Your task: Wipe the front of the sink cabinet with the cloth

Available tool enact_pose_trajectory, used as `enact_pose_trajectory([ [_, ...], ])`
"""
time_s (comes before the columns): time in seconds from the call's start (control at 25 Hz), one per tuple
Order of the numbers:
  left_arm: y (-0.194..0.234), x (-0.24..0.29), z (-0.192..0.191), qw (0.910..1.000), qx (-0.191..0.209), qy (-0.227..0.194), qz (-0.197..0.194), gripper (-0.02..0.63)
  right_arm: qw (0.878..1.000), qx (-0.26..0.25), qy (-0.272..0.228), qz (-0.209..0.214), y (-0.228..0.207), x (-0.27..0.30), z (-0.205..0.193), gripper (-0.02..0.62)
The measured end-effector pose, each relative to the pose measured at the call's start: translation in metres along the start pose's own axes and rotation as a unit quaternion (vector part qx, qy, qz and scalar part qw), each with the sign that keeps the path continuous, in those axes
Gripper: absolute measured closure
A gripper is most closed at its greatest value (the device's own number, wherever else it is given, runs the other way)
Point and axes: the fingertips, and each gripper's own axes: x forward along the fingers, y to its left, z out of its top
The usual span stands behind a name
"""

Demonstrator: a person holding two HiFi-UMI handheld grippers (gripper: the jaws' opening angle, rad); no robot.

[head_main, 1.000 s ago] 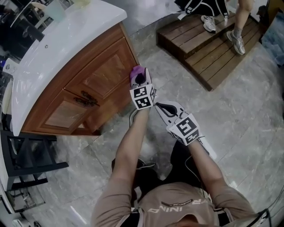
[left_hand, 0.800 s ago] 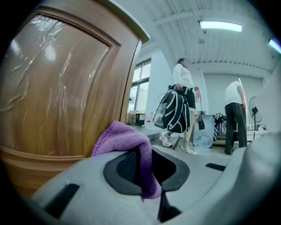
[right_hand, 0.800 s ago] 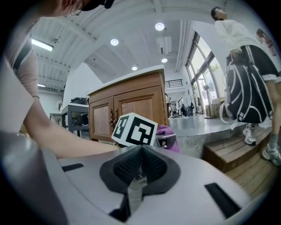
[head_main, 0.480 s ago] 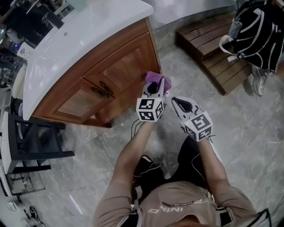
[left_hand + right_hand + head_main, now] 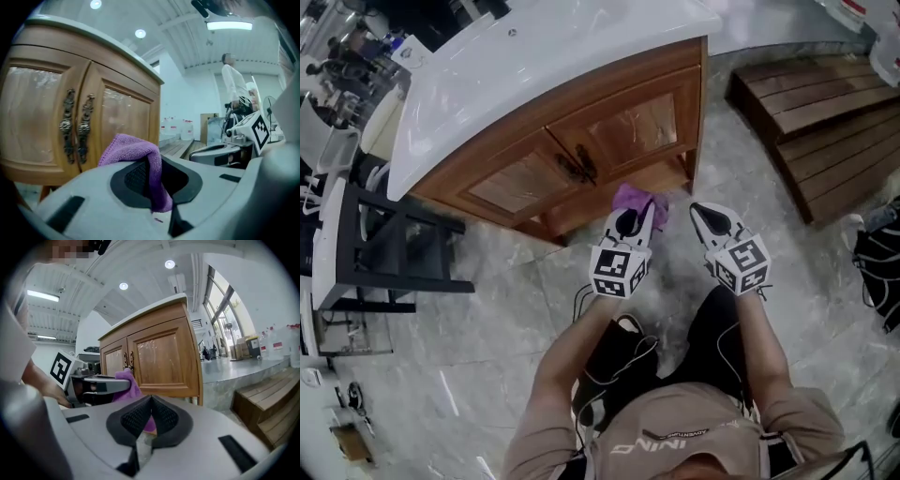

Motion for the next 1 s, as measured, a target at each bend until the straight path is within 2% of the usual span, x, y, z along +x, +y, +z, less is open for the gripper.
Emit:
enact_pose_trajectory([
  [0.08, 0.020, -0.023, -0.002, 0.9993, -0.027, -0.002, 0.027, 0.569, 1.000, 0.001, -0.001, 0.010, 0.010, 0.011, -0.001, 0.584],
  [0.2, 0.047, -0.053, 0.001, 0.9967, -0.044, -0.009, 0.067, 0.569, 1.000, 0.006, 0.001, 0.024, 0.024, 0.025, -0.003, 0.584],
  [0.48, 0.080, -0.103, 0.022, 0.9930, -0.023, -0.004, 0.116, 0.569, 0.999, 0.013, 0.026, 0.037, 0.060, 0.053, 0.017, 0.584],
  [0.64, 0.088, -0.129, 0.055, 0.9887, -0.020, -0.023, 0.146, 0.569, 0.998, -0.009, 0.036, 0.046, 0.084, 0.056, 0.058, 0.584],
  [0.84, 0.094, -0.157, 0.101, 0.9833, -0.055, -0.014, 0.173, 0.569, 0.996, 0.003, 0.059, 0.065, 0.120, 0.046, 0.117, 0.584],
  [1.0, 0.104, -0.178, 0.153, 0.9780, -0.082, 0.000, 0.192, 0.569, 0.994, 0.010, 0.078, 0.076, 0.145, 0.038, 0.174, 0.584],
])
